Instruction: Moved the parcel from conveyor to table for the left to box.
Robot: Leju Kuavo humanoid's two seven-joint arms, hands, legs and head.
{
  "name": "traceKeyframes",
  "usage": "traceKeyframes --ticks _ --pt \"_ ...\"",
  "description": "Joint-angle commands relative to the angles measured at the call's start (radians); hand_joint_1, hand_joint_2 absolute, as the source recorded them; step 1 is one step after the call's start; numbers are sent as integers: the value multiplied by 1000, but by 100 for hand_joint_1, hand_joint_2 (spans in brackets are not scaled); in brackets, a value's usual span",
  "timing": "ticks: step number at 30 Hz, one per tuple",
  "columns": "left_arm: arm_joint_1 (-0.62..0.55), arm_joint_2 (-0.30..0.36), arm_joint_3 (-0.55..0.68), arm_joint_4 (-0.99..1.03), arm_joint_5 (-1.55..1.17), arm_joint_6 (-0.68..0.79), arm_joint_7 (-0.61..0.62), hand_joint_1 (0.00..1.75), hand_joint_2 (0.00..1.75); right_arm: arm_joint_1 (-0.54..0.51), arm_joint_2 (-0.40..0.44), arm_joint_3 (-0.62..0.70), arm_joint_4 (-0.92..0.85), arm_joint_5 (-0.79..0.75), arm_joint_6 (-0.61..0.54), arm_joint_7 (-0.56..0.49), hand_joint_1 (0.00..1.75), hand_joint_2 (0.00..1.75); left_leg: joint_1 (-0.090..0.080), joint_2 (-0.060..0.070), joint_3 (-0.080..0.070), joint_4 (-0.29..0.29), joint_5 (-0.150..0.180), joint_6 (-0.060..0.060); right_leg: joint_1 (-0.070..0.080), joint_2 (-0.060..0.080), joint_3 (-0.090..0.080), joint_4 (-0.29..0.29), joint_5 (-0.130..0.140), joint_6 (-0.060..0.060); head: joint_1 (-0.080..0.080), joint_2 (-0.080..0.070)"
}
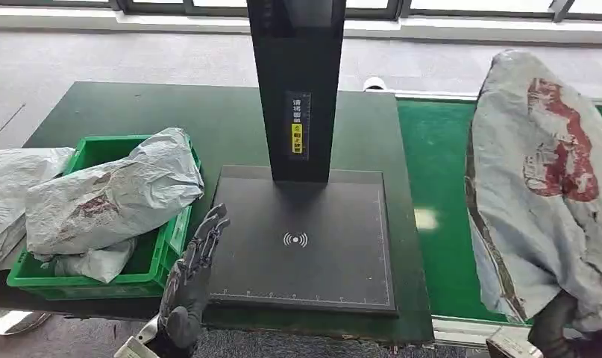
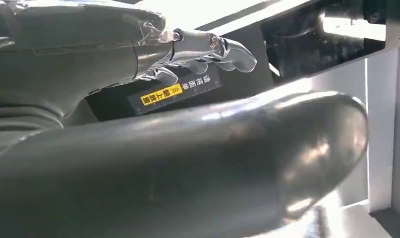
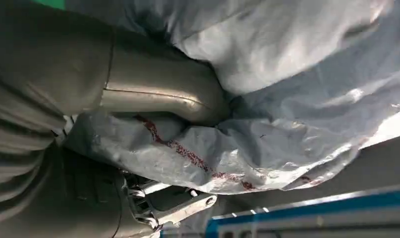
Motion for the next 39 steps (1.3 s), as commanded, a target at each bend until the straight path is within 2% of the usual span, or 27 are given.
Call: traceKeyframes --ticks 1,2,3,4,5,6,7,8,9,12,13,20,23,28,39 --pt "30 -3 13 -22 -15 29 3 0 0 -39 -20 160 22 47 2 6 175 175 0 4 1 -1 0 0 0 3 0 -1 1 0 0 0" --pt "41 -2 10 -32 -17 36 3 0 0 -72 -8 196 96 82 2 6 175 175 1 6 2 -2 -1 0 1 6 1 -3 2 -1 0 0" --pt "48 -5 10 -37 -14 44 3 0 0 -97 -54 268 280 145 50 26 175 175 1 6 2 -2 0 0 1 6 1 -2 2 -1 0 0" --pt "50 -3 7 -35 -12 40 3 0 0 -180 -75 333 457 196 165 126 175 175 1 6 3 -3 0 0 2 6 2 -4 2 -1 0 0" --pt "49 -2 5 -33 -12 43 3 0 0 -244 -63 346 591 190 92 102 175 175 2 7 4 -3 0 0 2 7 4 -5 3 -1 0 0" --pt "42 0 3 -24 -11 41 3 0 0 -298 -61 372 723 169 76 90 175 175 4 14 7 -6 0 -1 4 14 5 -9 6 -1 0 0" --pt "32 3 1 -11 -6 25 3 0 0 -343 -77 418 843 193 192 153 175 175 4 14 1 -4 -2 -1 4 14 7 -6 4 -1 0 0" --pt "21 2 4 1 -5 24 3 0 0 -375 -65 423 924 192 158 140 175 175 4 15 -1 -6 0 -2 4 15 5 -8 6 -2 0 0" --pt "11 0 6 11 -1 18 3 0 0 -410 -58 442 1020 179 222 139 175 175 4 16 1 -4 -3 -3 4 15 5 -5 4 -3 0 0" --pt "-10 -3 5 39 4 -7 3 0 0 -472 -43 511 1205 248 253 174 175 175 4 9 3 -6 2 -2 5 7 5 -7 4 -3 0 0" --pt "-12 -5 5 41 3 -8 3 0 0 -475 -42 515 1217 250 246 176 175 175 2 8 7 -4 2 -2 4 6 4 -4 3 -3 0 0" --pt "-13 -6 4 43 2 -6 3 0 0 -477 -47 518 1232 243 235 168 175 175 2 2 5 -2 3 -3 3 2 3 -1 2 -3 0 0" --pt "-17 -7 3 62 10 -17 3 0 0 -492 -61 542 1274 247 324 195 175 175 2 1 5 -3 3 -3 3 2 4 -3 3 -3 0 0" --pt "-65 -19 26 160 65 -33 3 0 0 -517 -86 536 1359 193 323 144 175 175 2 0 5 -4 3 -2 2 0 4 -4 2 -2 0 0" --pt "-80 -20 35 172 73 -38 3 0 0 -519 -83 541 1361 192 322 142 175 175 2 4 8 -3 3 -2 3 2 5 -4 5 -3 0 0"
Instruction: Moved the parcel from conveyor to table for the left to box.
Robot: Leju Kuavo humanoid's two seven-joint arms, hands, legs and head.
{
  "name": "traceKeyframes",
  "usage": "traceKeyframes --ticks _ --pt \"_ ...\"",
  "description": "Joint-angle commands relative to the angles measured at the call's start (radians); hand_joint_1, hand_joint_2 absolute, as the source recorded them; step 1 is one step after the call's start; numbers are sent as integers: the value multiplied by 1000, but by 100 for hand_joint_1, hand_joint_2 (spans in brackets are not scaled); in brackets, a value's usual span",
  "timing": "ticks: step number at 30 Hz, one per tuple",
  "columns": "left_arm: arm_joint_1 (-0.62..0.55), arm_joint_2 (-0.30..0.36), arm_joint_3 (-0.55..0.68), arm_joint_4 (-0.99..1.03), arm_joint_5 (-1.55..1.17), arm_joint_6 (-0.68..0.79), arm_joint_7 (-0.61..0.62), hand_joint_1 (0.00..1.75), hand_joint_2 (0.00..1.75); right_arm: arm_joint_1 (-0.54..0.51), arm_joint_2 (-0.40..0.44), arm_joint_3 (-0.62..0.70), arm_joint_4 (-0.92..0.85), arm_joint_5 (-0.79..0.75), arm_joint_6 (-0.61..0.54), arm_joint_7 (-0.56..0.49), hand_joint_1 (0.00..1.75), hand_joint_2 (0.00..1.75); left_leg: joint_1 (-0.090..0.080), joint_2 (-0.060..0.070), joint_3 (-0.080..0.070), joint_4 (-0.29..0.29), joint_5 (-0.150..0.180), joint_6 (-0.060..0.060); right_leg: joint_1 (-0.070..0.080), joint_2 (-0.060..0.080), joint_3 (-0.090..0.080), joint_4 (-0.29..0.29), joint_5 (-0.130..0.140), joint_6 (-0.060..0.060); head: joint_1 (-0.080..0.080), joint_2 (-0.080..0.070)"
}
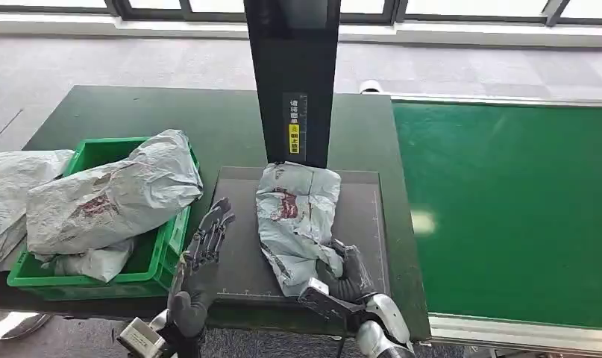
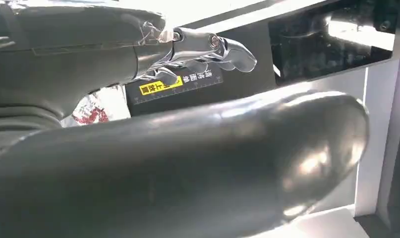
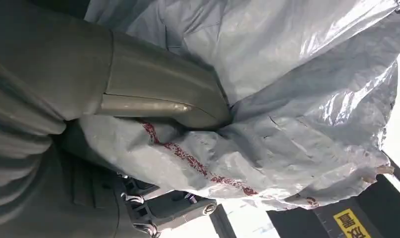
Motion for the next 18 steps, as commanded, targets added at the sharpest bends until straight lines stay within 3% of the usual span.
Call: traceKeyframes --ticks 1,16,17,18 --pt "-35 4 28 86 1 -6 3 0 0 -20 -45 33 115 -3 5 6 175 175 0 -2 -2 -2 3 0 0 -2 0 -2 2 0 0 0" --pt "-36 -16 52 83 31 -13 21 0 0 -6 -35 50 62 -13 -4 4 175 175 0 -1 1 -1 4 0 1 -1 1 -2 4 0 0 0" --pt "-31 -19 54 73 33 -2 37 0 0 7 -33 43 17 -44 7 -11 40 175 1 -3 -4 -4 8 0 1 -3 -3 -6 8 -1 0 0" --pt "-29 -19 55 68 39 -4 39 0 0 20 -35 43 -26 -66 31 -21 2 175 1 -1 0 -1 4 0 1 -1 0 -2 4 0 0 0"
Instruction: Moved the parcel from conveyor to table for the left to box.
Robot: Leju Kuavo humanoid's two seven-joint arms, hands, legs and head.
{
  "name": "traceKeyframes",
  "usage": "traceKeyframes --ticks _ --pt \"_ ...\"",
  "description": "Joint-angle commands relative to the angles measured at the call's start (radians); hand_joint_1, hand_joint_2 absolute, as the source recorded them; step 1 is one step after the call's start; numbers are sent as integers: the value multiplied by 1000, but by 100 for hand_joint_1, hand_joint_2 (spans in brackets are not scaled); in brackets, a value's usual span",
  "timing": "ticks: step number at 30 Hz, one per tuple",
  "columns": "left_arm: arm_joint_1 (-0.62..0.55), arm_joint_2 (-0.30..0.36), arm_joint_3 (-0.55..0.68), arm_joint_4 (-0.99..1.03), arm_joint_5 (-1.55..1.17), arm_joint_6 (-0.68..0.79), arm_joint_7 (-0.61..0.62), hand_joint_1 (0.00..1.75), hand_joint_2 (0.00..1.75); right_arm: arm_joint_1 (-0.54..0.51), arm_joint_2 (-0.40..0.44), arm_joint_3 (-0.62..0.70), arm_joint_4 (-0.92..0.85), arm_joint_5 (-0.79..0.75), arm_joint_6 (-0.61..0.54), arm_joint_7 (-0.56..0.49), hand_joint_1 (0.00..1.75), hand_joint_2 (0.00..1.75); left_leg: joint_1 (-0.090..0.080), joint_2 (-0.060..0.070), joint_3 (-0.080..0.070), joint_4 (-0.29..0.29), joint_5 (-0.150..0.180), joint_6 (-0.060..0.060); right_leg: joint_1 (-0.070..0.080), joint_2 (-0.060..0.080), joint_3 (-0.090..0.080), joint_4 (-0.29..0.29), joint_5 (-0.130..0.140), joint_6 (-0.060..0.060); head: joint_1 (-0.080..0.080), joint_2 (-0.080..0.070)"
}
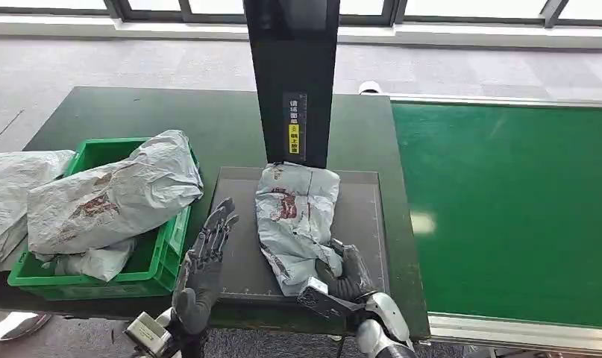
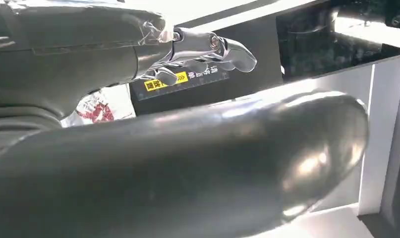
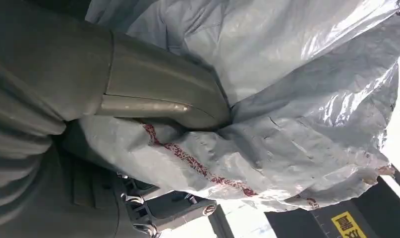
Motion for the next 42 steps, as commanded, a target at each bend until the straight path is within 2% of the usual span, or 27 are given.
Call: traceKeyframes --ticks 1,2,5,7,8,9,12,17,21,27,30,31,33,36,37,38,42 --pt "-16 -22 57 32 21 29 58 0 0 52 -36 33 -102 -85 52 -27 0 175 1 -2 -5 -2 3 0 1 -3 -4 -2 3 0 0 0" --pt "-13 -32 68 27 31 51 55 0 0 92 -40 26 -213 -137 76 -90 0 175 0 -2 -4 -1 2 0 1 -2 -3 -1 2 0 0 0" --pt "-6 -50 70 -6 -19 164 39 0 0 210 -66 27 -545 -183 192 -47 0 175 0 -4 -6 -1 3 0 0 -5 -4 -1 1 0 0 0" --pt "-3 -60 57 -15 -53 229 44 0 0 250 -64 13 -646 -184 218 -36 0 175 0 -4 -7 0 2 1 0 -5 -5 0 0 0 0 0" --pt "-45 -68 18 45 -159 273 126 0 0 349 -40 -53 -845 -216 207 -39 0 175 0 -6 -9 1 3 1 0 -6 -6 1 0 0 0 0" --pt "-75 -62 -6 86 -173 274 118 0 0 393 -46 -57 -938 -199 253 -5 0 175 0 -7 -10 0 3 1 0 -7 -6 1 0 -1 0 0" --pt "-123 -56 -26 151 -201 285 118 0 0 424 -24 -72 -993 -169 296 6 0 175 0 -15 -11 0 3 1 0 -14 -6 0 -2 0 0 0" --pt "-129 -19 -49 163 -232 189 122 0 0 429 -6 -78 -1014 -174 312 -14 0 175 0 -7 -11 0 0 0 -1 -6 -9 0 -2 0 0 0" --pt "-124 -20 -58 166 -248 149 101 0 0 448 -2 -83 -1053 -173 325 -9 0 175 -1 -7 -12 0 0 1 -1 -6 -9 0 -2 1 0 0" --pt "-134 -14 -73 176 -280 142 97 0 0 450 2 -90 -1056 -173 323 -10 0 175 0 -6 -10 -1 0 1 0 -6 -8 -2 -1 0 0 0" --pt "-158 -16 -108 230 -461 230 163 0 0 470 9 -92 -1107 -161 310 -17 0 175 0 -7 -10 -2 0 1 0 -7 -8 -2 -1 0 0 0" --pt "-173 -19 -121 262 -546 275 201 0 175 478 11 -92 -1128 -157 305 -18 0 175 0 -8 -11 0 0 1 -1 -7 -8 -1 -2 1 0 0" --pt "-223 -29 -160 369 -762 380 299 0 175 495 17 -89 -1173 -149 295 -22 0 175 -1 -8 -11 0 0 1 -1 -7 -8 0 -2 1 0 0" --pt "-320 -50 -230 594 -1033 451 445 0 175 511 16 -75 -1208 -139 282 -25 0 175 -1 -12 -11 -1 1 1 -1 -11 -7 -1 -2 1 0 0" --pt "-350 -56 -246 673 -1068 461 467 0 175 511 13 -72 -1208 -138 278 -26 0 175 -1 -9 -11 0 0 1 -2 -9 -8 0 -3 1 0 0" --pt "-374 -65 -252 742 -1082 483 477 0 175 510 13 -70 -1206 -137 274 -26 0 175 -1 -13 -10 -2 2 1 -1 -13 -5 -3 -2 1 0 0" --pt "-385 -67 -251 781 -1078 510 471 0 175 508 12 -70 -1198 -137 270 -28 0 175 0 -8 -10 -1 1 1 -1 -8 -6 -3 -1 1 0 0"
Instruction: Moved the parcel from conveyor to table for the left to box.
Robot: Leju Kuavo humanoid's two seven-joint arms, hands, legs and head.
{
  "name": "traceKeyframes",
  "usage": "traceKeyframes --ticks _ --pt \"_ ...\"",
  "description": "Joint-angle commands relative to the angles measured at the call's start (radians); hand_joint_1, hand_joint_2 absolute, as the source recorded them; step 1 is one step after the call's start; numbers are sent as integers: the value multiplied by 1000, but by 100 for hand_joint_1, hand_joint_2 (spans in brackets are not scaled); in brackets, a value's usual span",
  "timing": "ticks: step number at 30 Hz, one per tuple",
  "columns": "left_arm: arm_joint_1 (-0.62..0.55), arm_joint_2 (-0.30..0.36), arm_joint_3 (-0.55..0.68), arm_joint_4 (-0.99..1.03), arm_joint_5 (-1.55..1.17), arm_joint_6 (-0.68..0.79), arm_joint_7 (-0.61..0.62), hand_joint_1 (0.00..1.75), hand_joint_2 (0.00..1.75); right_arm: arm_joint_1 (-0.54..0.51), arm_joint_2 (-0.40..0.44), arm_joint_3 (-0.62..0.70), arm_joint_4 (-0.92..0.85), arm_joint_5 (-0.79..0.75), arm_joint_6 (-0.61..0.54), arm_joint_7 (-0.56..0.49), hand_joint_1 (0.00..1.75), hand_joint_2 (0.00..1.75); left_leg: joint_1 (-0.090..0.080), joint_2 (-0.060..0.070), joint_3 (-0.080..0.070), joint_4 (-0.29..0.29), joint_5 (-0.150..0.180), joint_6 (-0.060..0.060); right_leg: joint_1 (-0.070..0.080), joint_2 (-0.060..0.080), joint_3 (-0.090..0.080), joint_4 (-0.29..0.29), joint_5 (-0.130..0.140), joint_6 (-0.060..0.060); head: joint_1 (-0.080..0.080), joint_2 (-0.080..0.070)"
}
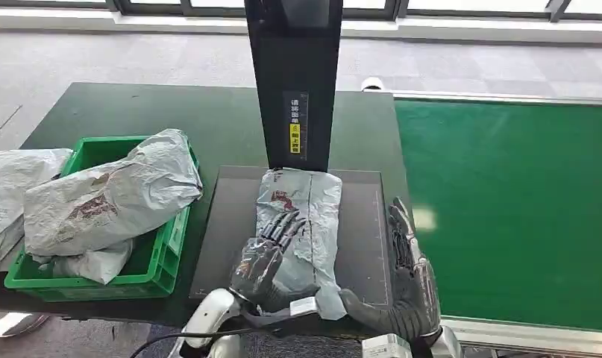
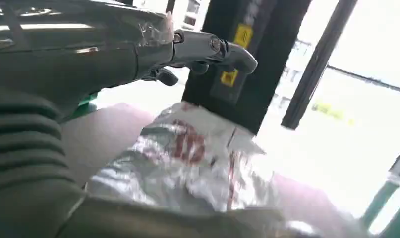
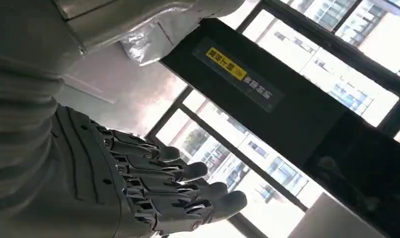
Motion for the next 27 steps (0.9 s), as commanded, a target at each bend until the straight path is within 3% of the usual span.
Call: traceKeyframes --ticks 1,8,15,16,23,24,27 --pt "-175 -37 -95 397 -43 58 31 0 175 13 -4 -22 -35 2 -9 0 0 175 0 -3 0 -1 1 0 0 -3 1 -1 0 0 0 0" --pt "-174 -31 -105 387 -67 36 48 0 175 13 -3 -23 -35 3 -14 0 0 175 0 -2 0 0 1 0 1 -2 1 -1 0 0 0 0" --pt "-249 -73 -129 589 -145 29 82 2 175 22 0 -20 -47 7 -38 -2 0 175 0 -4 0 -1 2 0 1 -5 2 -2 0 0 0 0" --pt "-264 -85 -124 623 -141 63 60 173 175 26 5 -24 -53 12 -49 2 0 175 0 -4 0 -1 1 0 0 -5 2 -1 0 0 0 0" --pt "-257 -90 -111 586 -102 89 7 175 175 32 10 -30 -67 17 -61 7 0 175 0 -4 0 -1 2 1 1 -4 2 -1 1 0 0 0" --pt "-234 -80 -84 472 -59 35 -1 175 175 35 15 -40 -81 17 -59 13 0 175 0 -3 1 -1 1 1 0 -3 3 -1 0 0 0 0" --pt "-238 -83 -74 490 -52 15 6 175 175 32 16 -39 -76 19 -63 13 0 175 0 -2 0 0 1 1 0 -2 2 -1 1 0 0 0"
